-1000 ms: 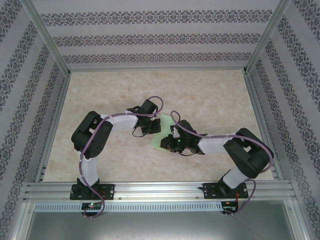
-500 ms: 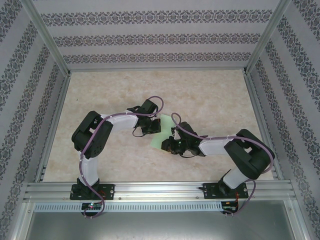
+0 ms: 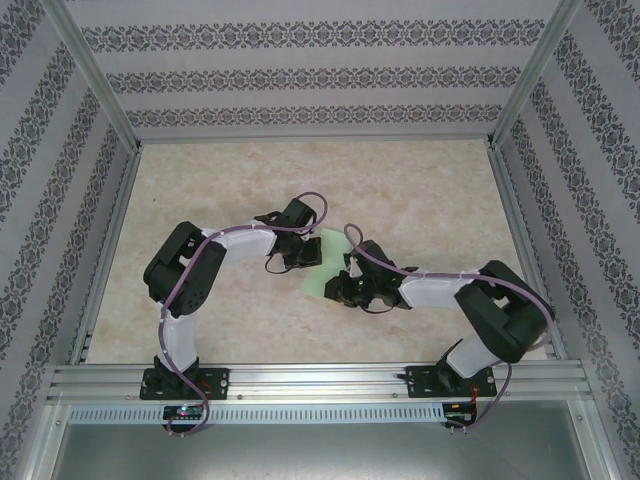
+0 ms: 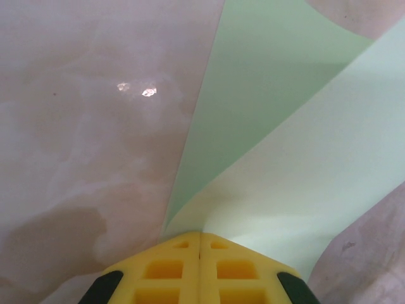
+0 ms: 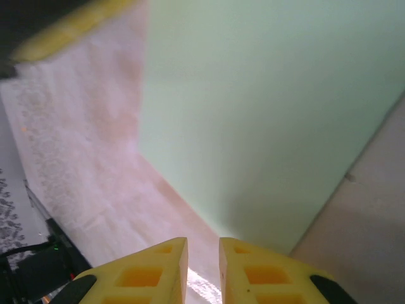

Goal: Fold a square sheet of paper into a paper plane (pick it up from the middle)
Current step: Fold the square sheet of paper in half at the center of the table.

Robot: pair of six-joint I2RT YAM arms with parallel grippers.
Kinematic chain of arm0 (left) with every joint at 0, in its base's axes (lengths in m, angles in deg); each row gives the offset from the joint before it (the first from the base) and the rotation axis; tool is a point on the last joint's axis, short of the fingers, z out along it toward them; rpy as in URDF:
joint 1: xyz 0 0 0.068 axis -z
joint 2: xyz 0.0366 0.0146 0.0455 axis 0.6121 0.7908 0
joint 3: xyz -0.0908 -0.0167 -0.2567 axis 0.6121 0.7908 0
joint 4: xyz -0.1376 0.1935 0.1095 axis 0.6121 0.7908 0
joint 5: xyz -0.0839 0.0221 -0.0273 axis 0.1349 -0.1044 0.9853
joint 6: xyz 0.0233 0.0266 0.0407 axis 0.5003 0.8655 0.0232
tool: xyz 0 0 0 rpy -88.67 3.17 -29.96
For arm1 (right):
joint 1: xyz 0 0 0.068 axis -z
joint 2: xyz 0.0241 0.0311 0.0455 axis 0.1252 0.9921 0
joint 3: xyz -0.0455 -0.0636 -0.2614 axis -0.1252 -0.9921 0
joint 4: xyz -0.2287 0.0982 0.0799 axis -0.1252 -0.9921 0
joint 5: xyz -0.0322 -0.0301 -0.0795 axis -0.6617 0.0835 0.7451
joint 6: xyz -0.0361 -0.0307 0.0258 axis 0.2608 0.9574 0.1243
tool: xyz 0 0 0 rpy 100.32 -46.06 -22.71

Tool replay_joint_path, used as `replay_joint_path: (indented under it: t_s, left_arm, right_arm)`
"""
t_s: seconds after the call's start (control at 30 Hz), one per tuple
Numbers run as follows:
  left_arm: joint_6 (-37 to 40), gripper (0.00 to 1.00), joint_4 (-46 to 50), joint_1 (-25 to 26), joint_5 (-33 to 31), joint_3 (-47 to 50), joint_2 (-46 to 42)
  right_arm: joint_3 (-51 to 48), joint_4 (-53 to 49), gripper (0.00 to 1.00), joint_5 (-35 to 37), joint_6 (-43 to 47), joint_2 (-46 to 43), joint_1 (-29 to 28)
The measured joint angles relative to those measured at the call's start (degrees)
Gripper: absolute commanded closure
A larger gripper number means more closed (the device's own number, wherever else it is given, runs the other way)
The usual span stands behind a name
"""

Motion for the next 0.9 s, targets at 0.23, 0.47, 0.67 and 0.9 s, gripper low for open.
replay_joint_path:
  t_s: [0.23,0.47,0.67,0.9]
  left_arm:
    - [0.0,1.00,0.1,0.0,0.0,-0.1,0.0]
    - [0.4,1.00,0.7,0.0,0.0,-0.5,0.2]
    - [1.1,1.00,1.0,0.0,0.0,-0.8,0.3]
    - [1.1,1.00,1.0,0.0,0.0,-0.8,0.4]
  right_arm:
    - [5.2,0.2,0.80,0.3,3.0,-2.3,9.3]
    - [6.6,1.0,0.80,-0.5,4.0,5.9,10.9]
    - [6.6,1.1,0.80,0.1,5.0,10.4,11.3]
    - [7.5,0.3,0.79,-0.6,5.5,11.0,11.6]
